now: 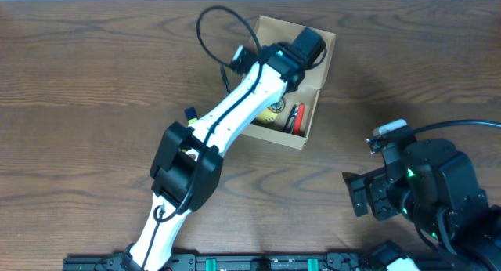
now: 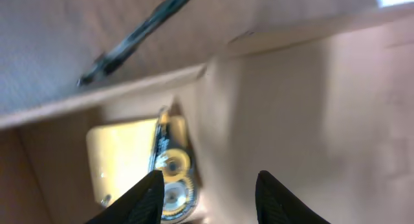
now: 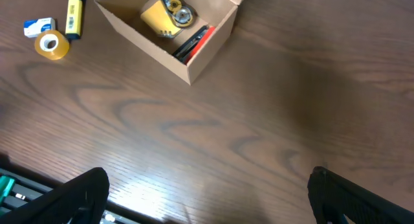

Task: Pack container
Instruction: 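Raise the left gripper out of the box and retract left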

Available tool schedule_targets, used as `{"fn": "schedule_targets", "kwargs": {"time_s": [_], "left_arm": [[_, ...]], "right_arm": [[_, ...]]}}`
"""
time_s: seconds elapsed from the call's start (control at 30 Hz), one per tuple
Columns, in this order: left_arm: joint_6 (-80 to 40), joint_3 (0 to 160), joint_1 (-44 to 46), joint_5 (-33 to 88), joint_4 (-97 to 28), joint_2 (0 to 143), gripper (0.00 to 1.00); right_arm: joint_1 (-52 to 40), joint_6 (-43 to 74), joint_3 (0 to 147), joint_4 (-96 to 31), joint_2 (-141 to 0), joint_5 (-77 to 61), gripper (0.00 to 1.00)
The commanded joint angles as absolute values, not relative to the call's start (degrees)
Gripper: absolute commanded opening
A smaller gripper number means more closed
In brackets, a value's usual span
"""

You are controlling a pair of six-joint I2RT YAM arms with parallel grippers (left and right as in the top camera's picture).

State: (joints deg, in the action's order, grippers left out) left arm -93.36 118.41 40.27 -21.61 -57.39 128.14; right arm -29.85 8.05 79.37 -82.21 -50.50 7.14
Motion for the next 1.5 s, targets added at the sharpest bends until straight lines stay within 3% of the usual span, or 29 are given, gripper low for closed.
{"fn": "schedule_targets", "kwargs": {"time_s": [0.0, 0.23, 0.43, 0.73, 0.9, 1.2, 1.47], "left_arm": [[-85.84, 123.44, 39.27, -27.07, -59.46, 125.71, 0.46], [-78.28, 131.11, 38.79, -31.73, -65.47, 125.69, 0.43], [-78.0, 133.27, 38.13, -33.47, -82.19, 125.67, 0.44], [-81.08, 133.27, 37.78, -33.63, -94.5, 125.4, 0.54], [-81.14, 133.27, 37.78, -33.69, -96.82, 121.8, 0.69], [-61.93, 132.31, 37.39, -31.07, -96.82, 113.62, 0.69], [-64.9, 114.93, 36.36, -28.88, -96.82, 99.53, 0.69]], "right_arm": [[-29.54, 7.84, 79.42, -82.24, -50.52, 7.46, 0.99], [-29.54, 7.84, 79.42, -82.26, -50.52, 7.46, 0.99], [-29.54, 7.84, 79.42, -82.26, -50.52, 7.46, 0.99], [-29.54, 7.84, 79.42, -82.24, -50.52, 7.46, 0.99], [-29.54, 7.84, 79.42, -82.26, -50.52, 7.46, 0.99], [-29.54, 7.84, 79.42, -82.26, -50.52, 7.49, 0.99], [-29.54, 7.84, 79.42, -82.24, -50.52, 7.46, 0.99]]}}
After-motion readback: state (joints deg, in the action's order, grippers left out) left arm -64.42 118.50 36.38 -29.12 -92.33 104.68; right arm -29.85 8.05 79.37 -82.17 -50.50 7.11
